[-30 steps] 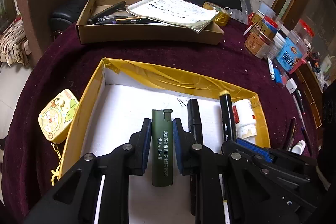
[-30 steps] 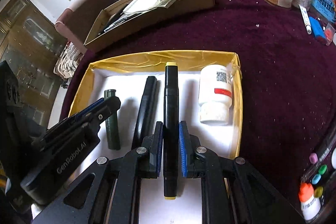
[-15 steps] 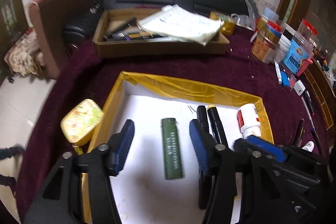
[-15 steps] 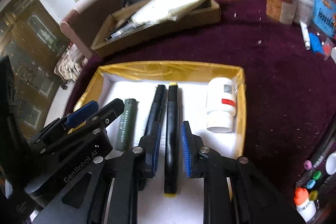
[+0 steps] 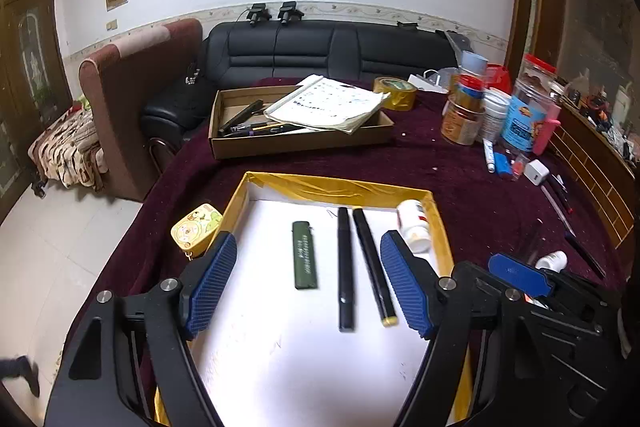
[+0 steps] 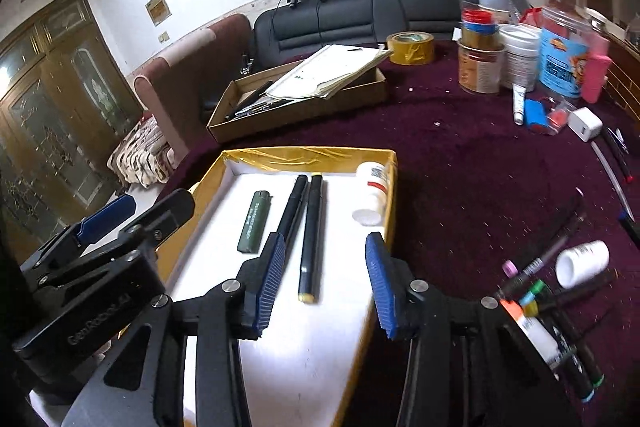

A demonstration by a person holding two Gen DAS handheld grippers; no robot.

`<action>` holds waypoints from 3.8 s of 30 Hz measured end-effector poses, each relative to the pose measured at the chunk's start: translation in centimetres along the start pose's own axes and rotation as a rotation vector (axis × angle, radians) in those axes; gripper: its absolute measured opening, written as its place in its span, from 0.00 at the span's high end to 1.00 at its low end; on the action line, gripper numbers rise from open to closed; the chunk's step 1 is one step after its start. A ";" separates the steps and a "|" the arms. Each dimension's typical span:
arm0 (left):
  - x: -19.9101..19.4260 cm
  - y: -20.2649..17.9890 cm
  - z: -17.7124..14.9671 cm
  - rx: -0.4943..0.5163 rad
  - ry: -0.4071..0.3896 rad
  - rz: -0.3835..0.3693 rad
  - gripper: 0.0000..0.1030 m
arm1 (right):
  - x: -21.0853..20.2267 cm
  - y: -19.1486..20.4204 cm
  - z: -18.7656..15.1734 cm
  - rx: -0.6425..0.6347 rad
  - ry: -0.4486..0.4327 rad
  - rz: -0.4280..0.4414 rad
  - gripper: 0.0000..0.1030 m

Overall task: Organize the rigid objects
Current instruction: 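Grasp the white plastic bottle from the pile with the left tool, then grasp the orange-capped white bottle with the right tool while the left tool carries its bottle to the tray, then set both bottles down in the tray and open both tools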

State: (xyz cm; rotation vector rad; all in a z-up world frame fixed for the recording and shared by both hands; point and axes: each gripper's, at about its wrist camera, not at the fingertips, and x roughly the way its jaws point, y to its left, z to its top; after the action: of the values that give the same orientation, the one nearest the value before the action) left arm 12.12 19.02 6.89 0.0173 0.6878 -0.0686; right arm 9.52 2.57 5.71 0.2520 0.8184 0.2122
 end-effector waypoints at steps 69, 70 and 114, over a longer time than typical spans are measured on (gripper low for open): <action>-3.4 -15.0 -9.6 0.102 0.181 -0.564 0.74 | -8.2 -21.3 -6.9 0.216 -0.017 -0.142 0.22; -3.7 -14.5 -9.3 0.090 0.174 -0.572 0.74 | -7.8 -20.6 -6.7 0.195 -0.009 -0.131 0.22; 13.8 6.7 0.0 -0.167 0.326 -0.129 0.74 | 9.9 -0.2 2.8 -0.007 0.284 0.051 0.77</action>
State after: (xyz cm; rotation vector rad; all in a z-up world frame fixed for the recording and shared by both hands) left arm 23.25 24.95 -1.89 -0.1793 1.0189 -0.1336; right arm 18.18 4.83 0.62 0.2389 1.0931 0.3029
